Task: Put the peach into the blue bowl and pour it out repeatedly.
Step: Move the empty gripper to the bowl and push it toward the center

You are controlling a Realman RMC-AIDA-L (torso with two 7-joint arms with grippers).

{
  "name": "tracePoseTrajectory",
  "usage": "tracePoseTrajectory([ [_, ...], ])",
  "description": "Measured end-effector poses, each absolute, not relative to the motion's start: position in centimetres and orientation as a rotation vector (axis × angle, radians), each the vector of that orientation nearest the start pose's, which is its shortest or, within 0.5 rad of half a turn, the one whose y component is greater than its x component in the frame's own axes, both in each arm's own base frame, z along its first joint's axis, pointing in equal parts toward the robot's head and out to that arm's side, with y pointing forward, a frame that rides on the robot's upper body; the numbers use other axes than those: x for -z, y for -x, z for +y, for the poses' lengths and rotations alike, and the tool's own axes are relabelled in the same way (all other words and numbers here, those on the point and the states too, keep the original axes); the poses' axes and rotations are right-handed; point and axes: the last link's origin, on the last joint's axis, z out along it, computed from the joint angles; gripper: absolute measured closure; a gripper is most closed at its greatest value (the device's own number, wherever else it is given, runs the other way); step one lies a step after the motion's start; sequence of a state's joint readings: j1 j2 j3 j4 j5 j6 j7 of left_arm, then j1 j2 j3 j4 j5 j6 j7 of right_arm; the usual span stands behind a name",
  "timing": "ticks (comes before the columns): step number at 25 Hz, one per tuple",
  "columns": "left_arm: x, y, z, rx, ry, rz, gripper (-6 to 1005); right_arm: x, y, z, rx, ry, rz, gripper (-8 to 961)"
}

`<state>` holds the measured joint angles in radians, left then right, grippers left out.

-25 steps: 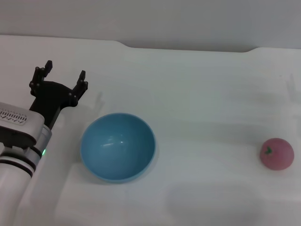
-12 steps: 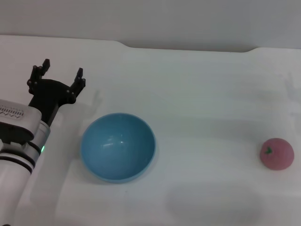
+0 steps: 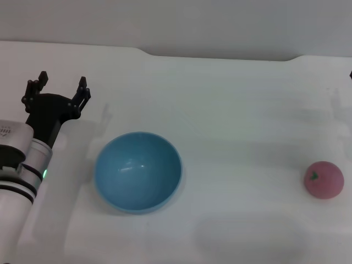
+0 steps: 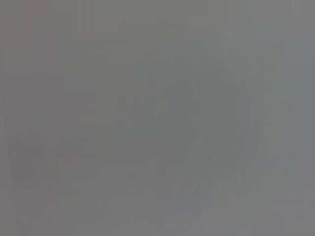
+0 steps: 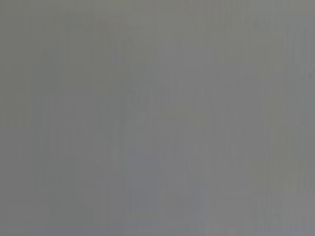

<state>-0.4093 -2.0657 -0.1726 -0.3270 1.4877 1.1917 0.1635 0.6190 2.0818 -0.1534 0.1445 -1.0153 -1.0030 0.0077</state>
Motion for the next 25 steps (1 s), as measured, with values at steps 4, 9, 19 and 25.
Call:
tracePoseTrajectory([
  [4,4.1,33.0,30.4,0.577,1.568,-0.576,168,2.4,-33.2,36.5,-0.509,1.53,0.678,264],
  [9,3.3,32.1,33.0,0.647,1.562,-0.608,168,2.1,-33.3,36.5,-0.504,1.525,0.669,264],
  [19,2.2,31.2,41.4,0.575,1.679,-0.911,169,1.9,-33.9,36.2,-0.493,1.518,0.674,263],
  [25,1.8,30.2,44.0,0.499,1.77,-1.008,169,1.9,-34.2,35.9,-0.486,1.515,0.679,264],
])
